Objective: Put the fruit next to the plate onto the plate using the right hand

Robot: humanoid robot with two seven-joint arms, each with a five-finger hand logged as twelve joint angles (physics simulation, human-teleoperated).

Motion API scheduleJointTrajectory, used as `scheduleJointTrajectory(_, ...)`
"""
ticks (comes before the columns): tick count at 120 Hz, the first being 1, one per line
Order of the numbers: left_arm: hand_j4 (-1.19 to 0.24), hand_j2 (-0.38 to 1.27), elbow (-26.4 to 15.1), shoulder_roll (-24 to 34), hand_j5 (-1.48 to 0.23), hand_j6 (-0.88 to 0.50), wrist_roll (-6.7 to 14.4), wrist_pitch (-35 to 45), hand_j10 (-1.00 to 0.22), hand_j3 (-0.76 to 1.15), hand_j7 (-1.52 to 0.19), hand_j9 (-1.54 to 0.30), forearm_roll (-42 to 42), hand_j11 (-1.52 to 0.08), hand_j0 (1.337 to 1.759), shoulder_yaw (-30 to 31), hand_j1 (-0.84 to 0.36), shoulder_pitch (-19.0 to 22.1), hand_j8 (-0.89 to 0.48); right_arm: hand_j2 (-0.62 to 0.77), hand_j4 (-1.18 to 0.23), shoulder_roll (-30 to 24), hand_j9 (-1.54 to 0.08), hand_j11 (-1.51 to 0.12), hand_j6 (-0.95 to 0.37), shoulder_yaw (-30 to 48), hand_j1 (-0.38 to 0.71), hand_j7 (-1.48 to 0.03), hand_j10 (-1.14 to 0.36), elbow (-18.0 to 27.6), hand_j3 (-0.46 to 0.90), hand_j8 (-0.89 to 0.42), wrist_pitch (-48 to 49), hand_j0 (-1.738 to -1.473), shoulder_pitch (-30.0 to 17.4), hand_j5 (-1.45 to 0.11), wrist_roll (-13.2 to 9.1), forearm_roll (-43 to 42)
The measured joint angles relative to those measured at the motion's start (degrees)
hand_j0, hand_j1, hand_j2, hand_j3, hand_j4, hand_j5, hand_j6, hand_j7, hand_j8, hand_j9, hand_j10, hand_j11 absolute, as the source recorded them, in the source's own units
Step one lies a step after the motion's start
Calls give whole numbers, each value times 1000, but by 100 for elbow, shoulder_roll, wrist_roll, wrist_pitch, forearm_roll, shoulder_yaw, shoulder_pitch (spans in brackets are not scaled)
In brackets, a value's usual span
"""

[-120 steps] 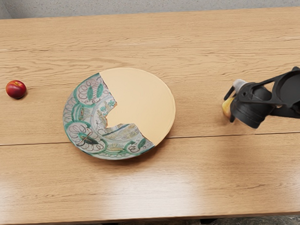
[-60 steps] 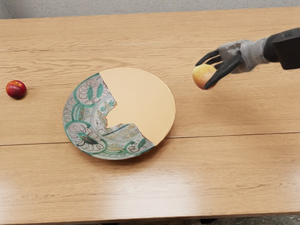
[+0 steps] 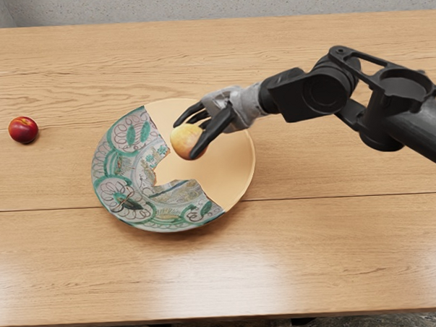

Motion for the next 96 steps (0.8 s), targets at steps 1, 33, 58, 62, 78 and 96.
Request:
scheduleJointTrajectory(1,-1,0,0,0,0,-1,0,0,-1,0,0,0,0,0,1658,0,349,0,-1,243,-624,5,-818,-822,-333,2,194,-810,-500,-4,0,-343,-2,-1655,-3,-822,0,-1)
scheduleJointTrajectory(33,-1,0,1,0,0,-1,0,0,-1,0,0,0,0,0,1658,0,349,0,-1,64,-173,43,-229,-230,-95,37,-195,-226,-112,-46,0,-97,-10,-1657,-33,-230,0,-8)
scheduleJointTrajectory(58,-1,0,0,0,0,-1,2,0,-1,0,0,0,1,0,1658,0,349,0,-1,23,-63,-770,-83,-83,-35,861,-294,-82,-41,23,0,-36,652,-1658,-386,-83,0,60)
scheduleJointTrajectory(62,-1,0,0,0,0,-1,2,0,-1,0,0,0,1,0,1658,0,349,0,-1,19,-54,-1040,-70,-70,-30,1082,-302,-69,-35,32,0,-30,843,-1658,-556,-71,0,70)
scheduleJointTrajectory(78,-1,0,-1,0,0,-1,0,0,-1,0,0,0,1,0,1658,0,349,0,-1,10,-28,-2538,-37,-37,-16,1717,-325,-36,-18,39,0,-16,1211,-1658,-1353,-37,0,492)
scheduleJointTrajectory(96,-1,0,-1,0,-1,-1,0,0,-1,0,-1,-1,0,-1,1658,-2,349,0,-1,6,-12,-3686,-17,-17,-5,2114,-338,-17,-7,18,0,-6,1320,-1658,-1976,-17,0,908)
